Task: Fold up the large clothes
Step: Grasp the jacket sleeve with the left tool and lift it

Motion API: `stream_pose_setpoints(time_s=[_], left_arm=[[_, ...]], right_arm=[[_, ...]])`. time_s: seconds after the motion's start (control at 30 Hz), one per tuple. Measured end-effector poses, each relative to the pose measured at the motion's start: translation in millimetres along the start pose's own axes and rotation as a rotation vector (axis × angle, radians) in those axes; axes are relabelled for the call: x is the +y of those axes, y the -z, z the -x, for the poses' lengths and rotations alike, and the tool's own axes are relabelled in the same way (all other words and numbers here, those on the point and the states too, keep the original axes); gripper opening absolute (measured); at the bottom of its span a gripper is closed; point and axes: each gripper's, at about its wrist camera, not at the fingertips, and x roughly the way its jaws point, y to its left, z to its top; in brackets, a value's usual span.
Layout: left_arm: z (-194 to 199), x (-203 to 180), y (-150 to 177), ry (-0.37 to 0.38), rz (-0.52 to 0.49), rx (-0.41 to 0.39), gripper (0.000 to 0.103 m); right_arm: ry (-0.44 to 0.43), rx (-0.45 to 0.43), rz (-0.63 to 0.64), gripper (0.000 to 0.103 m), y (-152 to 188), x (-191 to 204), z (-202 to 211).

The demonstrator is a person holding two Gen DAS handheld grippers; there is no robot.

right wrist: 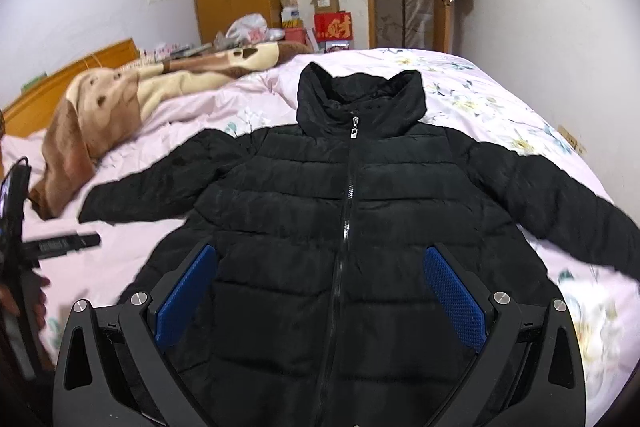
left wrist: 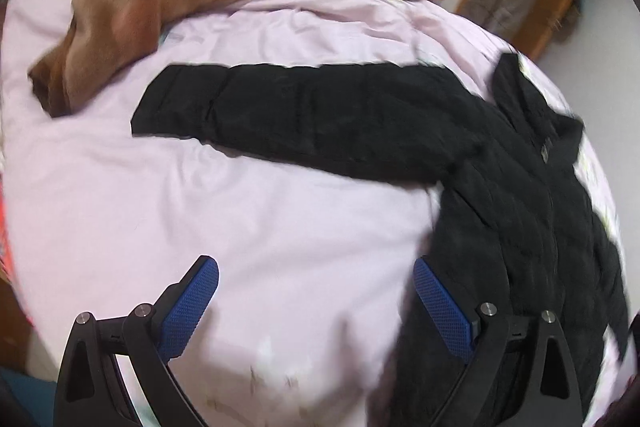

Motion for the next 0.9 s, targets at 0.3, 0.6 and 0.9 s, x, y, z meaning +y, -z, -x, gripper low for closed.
stream_pose_setpoints(time_s=[0.3, 0.6, 0.9], left_arm=[[-61.2, 81.3, -58.4, 0.013, 0.310, -0.020, 0.098], [-115.1, 124.0, -83.4, 0.037, 0.471, -0.013, 0.098], [-143.0, 123.0, -101.9, 0.008, 0.519, -0.017, 0.083]], right_arm=[[-0.017, 0.021, 0.063, 0.103, -14.5, 22.7, -46.0], [-0.069, 0.040, 0.110, 0.103, -15.1, 51.0, -79.9], [-0.089, 0.053, 0.144, 0.103, -15.1, 64.6, -93.7]])
